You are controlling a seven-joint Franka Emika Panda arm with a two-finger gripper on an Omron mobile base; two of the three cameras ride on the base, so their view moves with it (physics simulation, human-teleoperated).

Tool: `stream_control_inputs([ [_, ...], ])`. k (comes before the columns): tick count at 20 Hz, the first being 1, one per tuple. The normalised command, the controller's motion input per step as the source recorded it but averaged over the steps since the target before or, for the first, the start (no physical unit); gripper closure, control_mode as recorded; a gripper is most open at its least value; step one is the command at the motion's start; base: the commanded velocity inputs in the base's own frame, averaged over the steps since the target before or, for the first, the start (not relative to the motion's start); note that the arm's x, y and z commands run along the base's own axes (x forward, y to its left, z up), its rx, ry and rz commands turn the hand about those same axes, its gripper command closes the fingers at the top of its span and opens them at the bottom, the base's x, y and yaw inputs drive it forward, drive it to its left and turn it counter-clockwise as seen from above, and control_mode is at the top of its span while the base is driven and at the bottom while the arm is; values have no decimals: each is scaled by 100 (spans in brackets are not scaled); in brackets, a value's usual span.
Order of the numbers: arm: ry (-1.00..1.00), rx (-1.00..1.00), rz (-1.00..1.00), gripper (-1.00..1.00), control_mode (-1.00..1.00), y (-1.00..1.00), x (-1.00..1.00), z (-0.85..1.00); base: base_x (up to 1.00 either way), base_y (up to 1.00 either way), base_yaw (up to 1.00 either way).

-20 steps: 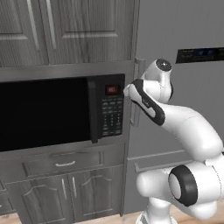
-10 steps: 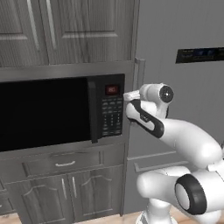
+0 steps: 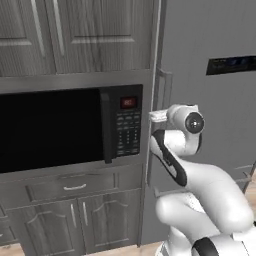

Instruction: There is a bowl on the dining counter. Grab a lemon wedge from the fridge and place it in the bowl. Then get the liquor bottle and glass cup from the cabinet and place them next to the bowl.

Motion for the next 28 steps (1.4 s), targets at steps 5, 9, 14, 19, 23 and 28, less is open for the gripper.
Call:
stream_control_inputs([
  [5, 17, 0, -20, 100, -100, -67, -100, 4, 0, 0, 0],
  [9, 25, 0, -17, 100, -100, -78, -100, 5, 0, 0, 0],
  [14, 25, 0, -13, 100, -100, -80, -100, 0, 0, 0, 0],
  [19, 20, 0, -6, -100, -100, -48, -100, 0, 0, 0, 0],
  [23, 4, -14, 0, -100, -100, 66, -100, 0, 0, 0, 0],
  [28, 3, -48, 3, -100, -100, 100, -86, 2, 0, 0, 0],
])
